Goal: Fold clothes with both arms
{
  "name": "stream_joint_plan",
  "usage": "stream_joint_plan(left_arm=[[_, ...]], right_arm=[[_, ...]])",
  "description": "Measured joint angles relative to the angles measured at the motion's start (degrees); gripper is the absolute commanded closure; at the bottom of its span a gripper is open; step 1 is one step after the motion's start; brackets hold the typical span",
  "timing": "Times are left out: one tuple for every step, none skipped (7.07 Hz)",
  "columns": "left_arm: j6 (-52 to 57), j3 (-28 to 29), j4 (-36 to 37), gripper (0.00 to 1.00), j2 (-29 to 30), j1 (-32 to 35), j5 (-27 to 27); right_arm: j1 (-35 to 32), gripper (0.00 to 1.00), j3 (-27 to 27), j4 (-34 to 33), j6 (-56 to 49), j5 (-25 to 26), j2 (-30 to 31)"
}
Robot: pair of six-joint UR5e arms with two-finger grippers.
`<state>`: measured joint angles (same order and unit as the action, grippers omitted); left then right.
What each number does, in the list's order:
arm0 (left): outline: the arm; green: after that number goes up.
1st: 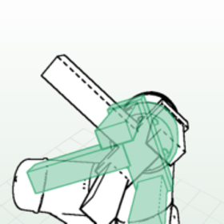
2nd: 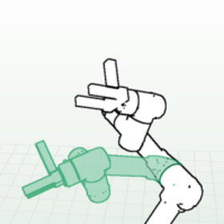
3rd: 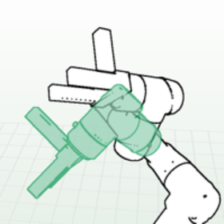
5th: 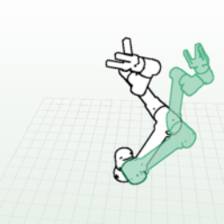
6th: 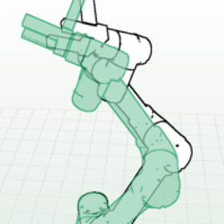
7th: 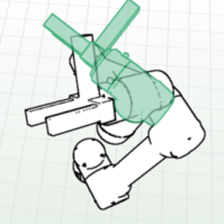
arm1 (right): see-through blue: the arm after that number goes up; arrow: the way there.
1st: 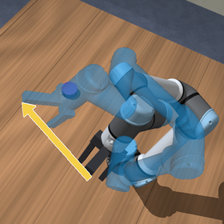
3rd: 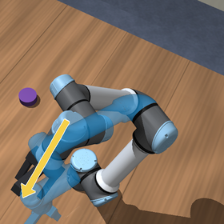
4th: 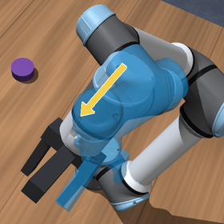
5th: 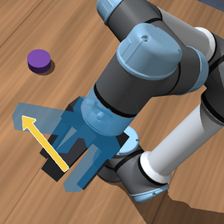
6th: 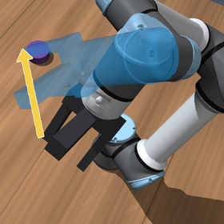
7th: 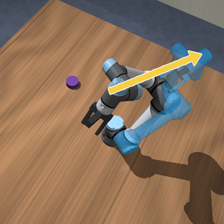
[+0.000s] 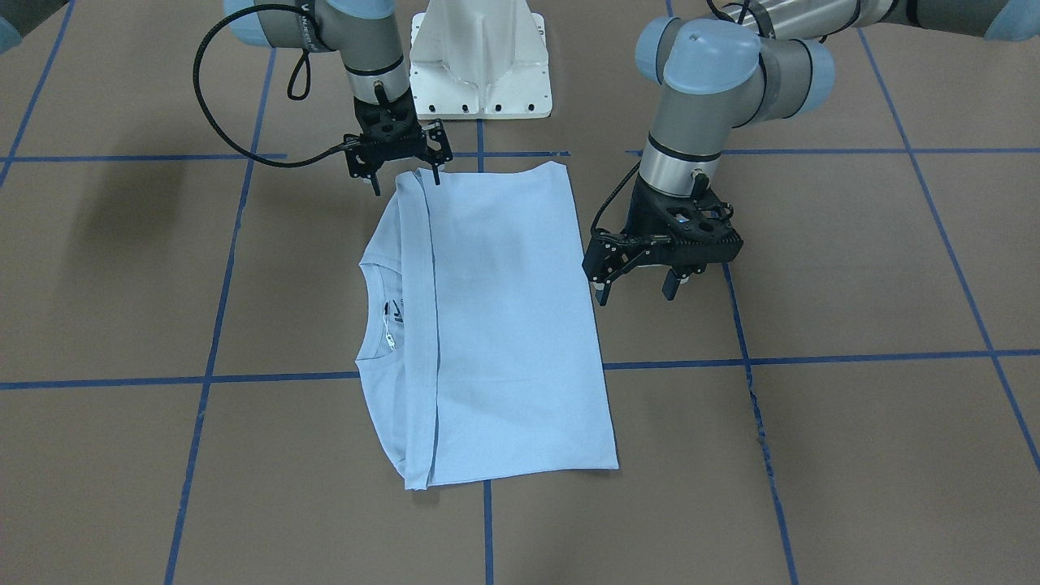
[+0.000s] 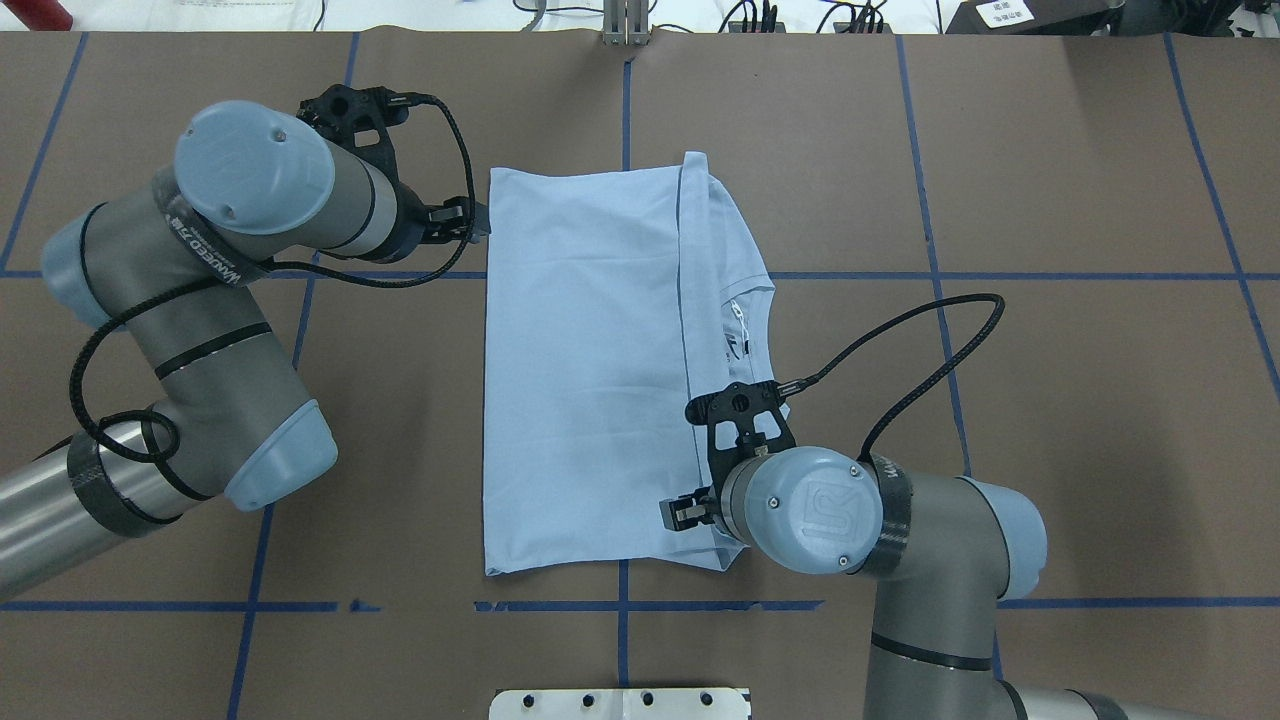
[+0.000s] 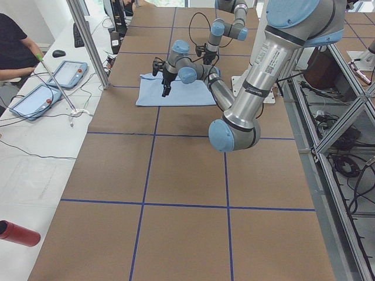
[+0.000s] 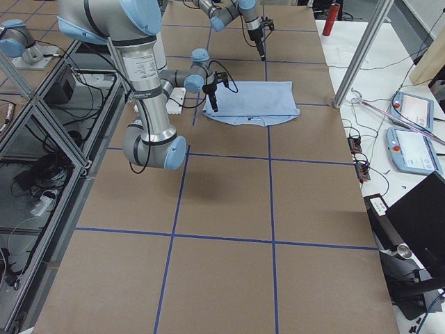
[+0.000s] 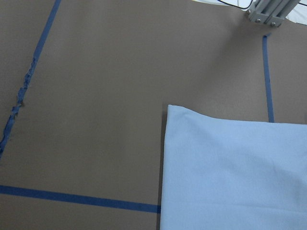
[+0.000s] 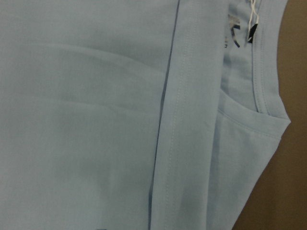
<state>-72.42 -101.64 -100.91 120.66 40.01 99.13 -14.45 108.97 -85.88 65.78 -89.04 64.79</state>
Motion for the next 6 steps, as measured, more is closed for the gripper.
stream_joint_plan(left_arm=[[0.00, -0.07, 0.05, 0.00, -0.35, -0.06, 0.00], [0.00, -0.08, 0.04, 0.00, -0.59, -0.12, 0.03], [0.00, -0.10, 0.00, 0.00, -0.80, -0.14, 0.06], [0.00, -0.06, -0.06, 0.00, -0.90, -0.13, 0.10], [0.00, 0.04, -0.14, 0.00, -0.93, -0.14, 0.12], [0.00, 0.19, -0.20, 0.00, -0.98, -0.16, 0.11]], right_arm=[[0.91, 0.51, -0.77, 0.41, -1.82, 1.06, -0.01], [1.29, 0.57, -1.04, 0.55, -3.82, 1.59, -0.02], [1.23, 0.64, -1.05, 0.60, -5.62, 1.79, -0.02], [1.02, 0.64, -1.05, 0.60, -7.02, 1.84, -0.01], [0.89, 0.64, -1.04, 0.55, -8.47, 1.85, 0.03], [0.88, 0.64, -0.96, 0.49, -10.24, 1.85, 0.08]])
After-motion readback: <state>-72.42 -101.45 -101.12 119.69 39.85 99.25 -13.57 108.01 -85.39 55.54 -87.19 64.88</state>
